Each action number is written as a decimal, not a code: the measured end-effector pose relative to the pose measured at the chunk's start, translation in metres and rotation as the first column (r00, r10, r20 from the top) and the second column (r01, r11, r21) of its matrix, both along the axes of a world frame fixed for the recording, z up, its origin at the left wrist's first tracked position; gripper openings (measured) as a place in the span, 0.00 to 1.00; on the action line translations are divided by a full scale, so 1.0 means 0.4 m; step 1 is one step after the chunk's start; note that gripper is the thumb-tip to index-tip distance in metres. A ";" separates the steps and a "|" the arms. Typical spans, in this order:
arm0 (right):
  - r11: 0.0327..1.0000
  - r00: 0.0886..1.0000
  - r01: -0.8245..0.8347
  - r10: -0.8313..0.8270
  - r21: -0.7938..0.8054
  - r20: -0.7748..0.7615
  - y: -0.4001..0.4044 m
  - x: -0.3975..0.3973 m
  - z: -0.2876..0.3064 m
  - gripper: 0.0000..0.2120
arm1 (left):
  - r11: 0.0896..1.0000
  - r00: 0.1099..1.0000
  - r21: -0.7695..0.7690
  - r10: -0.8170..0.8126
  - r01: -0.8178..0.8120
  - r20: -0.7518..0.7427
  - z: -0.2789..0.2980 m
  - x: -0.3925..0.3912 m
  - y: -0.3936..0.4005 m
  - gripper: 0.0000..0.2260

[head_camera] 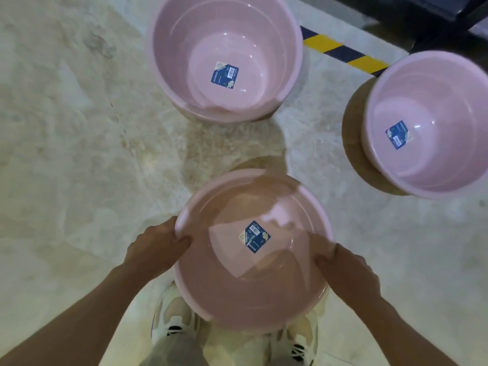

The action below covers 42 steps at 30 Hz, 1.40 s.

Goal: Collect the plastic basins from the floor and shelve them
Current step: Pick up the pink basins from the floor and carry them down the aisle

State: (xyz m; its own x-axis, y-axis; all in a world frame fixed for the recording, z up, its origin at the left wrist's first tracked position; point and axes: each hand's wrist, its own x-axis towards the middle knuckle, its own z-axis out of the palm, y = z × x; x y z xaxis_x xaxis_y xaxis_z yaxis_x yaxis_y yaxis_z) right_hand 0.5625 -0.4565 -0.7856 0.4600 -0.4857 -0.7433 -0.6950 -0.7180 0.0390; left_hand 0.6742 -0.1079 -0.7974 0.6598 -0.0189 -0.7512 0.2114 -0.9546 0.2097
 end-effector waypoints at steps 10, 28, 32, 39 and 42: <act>0.974 0.971 0.121 -0.157 0.194 0.180 -0.021 0.158 0.285 0.16 | 0.993 0.999 -0.111 0.038 -0.037 0.013 0.290 0.133 0.025 0.17; 0.992 0.964 0.128 -0.119 -0.022 0.238 0.019 0.750 0.666 0.26 | 0.992 0.958 -0.046 0.123 -0.115 0.259 0.686 0.708 0.042 0.14; 0.994 0.976 0.058 -0.038 -0.091 0.214 -0.027 0.864 0.533 0.29 | 0.982 0.955 -0.041 0.191 -0.187 0.225 0.583 0.819 0.002 0.14; 0.995 0.987 0.012 0.004 -0.100 0.163 -0.067 0.988 0.276 0.32 | 0.973 0.939 -0.057 0.232 -0.225 0.253 0.330 0.916 -0.021 0.23; 0.996 0.991 0.019 -0.007 -0.091 0.137 -0.067 1.013 0.195 0.30 | 0.968 0.944 -0.054 0.251 -0.245 0.212 0.227 0.930 -0.021 0.29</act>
